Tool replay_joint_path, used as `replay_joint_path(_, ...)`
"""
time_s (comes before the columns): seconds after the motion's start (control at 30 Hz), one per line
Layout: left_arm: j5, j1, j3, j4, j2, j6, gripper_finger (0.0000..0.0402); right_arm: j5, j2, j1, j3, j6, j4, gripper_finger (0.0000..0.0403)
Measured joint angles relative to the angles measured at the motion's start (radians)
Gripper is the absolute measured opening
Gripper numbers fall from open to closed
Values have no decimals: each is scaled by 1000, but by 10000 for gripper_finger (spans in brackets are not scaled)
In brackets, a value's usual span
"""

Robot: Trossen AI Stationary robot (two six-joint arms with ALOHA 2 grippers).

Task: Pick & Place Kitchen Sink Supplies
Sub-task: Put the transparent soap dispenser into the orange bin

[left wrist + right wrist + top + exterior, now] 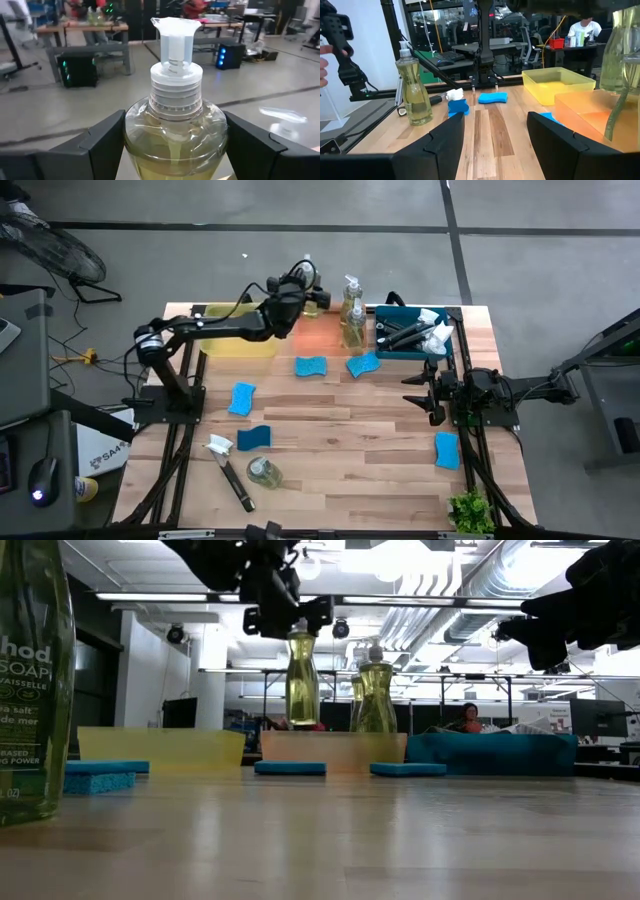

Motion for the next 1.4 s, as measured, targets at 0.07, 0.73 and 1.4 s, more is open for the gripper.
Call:
replay_joint_path(0.07,-1,5,9,1,22,-35,284,0,0,0,0,0,0,210)
replay_joint_path(0.73,-29,29,10,-31,125,-114,284,0,0,0,0,0,1,210)
replay_joint_path(1.4,-52,29,9,-30,185,-134,284,0,0,0,0,0,1,210)
